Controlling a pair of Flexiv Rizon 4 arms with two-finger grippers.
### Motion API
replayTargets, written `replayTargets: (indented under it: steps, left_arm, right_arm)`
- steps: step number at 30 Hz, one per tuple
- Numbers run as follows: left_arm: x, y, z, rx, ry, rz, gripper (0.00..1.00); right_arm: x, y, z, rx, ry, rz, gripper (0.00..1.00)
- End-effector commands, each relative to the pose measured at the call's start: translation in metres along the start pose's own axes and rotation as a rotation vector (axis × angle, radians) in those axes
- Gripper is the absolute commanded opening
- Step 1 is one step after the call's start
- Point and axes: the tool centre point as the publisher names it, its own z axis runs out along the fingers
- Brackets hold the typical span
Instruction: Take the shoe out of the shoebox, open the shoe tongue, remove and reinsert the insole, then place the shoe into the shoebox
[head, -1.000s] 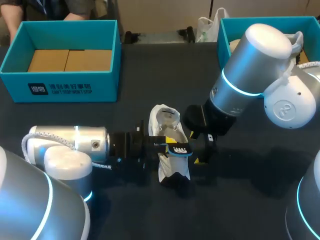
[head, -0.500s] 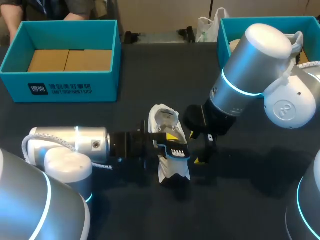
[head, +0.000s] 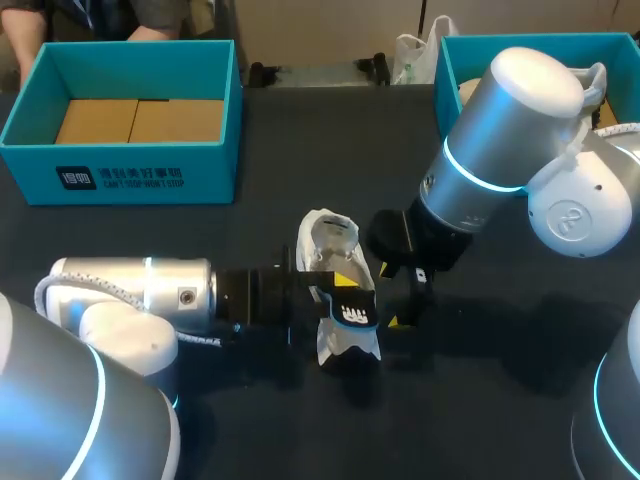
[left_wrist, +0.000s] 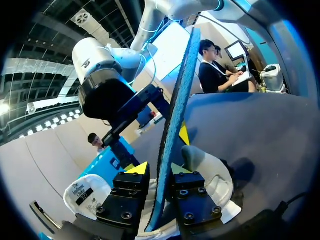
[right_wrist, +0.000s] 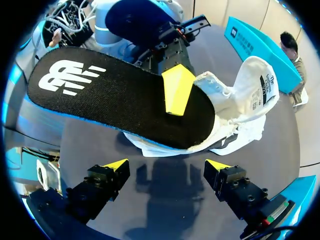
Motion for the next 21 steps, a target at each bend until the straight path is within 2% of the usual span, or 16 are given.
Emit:
replayTargets:
  steps: [1,4,6,7,10,11,15,21]
  left_arm:
    - [0.002,-0.004,0.003,-0.010,-0.021,0.007,0.27]
    - [0.002,-0.005,0.006,-0.020,-0.028,0.010,0.28]
    - [0.001,-0.006,0.006,-0.028,-0.038,0.008,0.24]
    - [0.001,-0.007,0.007,-0.035,-0.041,0.007,0.17]
    - [0.000,-0.008,0.009,-0.050,-0.045,0.009,0.09]
    - [0.000,-0.008,0.010,-0.055,-0.046,0.013,0.01]
    - [0.001,-0.007,0.011,-0.062,-0.047,0.037,0.00]
    - [-0.001,0.006,0.013,-0.095,-0.055,0.084,0.00]
  right_arm:
    - [0.001,0.000,0.001,0.000,-0.002,-0.001,1.00]
    - [0.001,0.000,0.001,0.000,-0.002,-0.001,1.00]
    - [0.001,0.000,0.001,0.000,-0.002,-0.001,1.00]
    - [0.001,0.000,0.001,0.000,-0.002,-0.001,1.00]
    - [0.001,0.000,0.001,0.000,-0.002,-0.001,1.00]
    - [0.001,0.000,0.001,0.000,-0.002,-0.001,1.00]
    - [0.001,0.000,0.001,0.000,-0.002,-0.001,1.00]
    - [0.001,0.000,0.001,0.000,-0.002,-0.001,1.00]
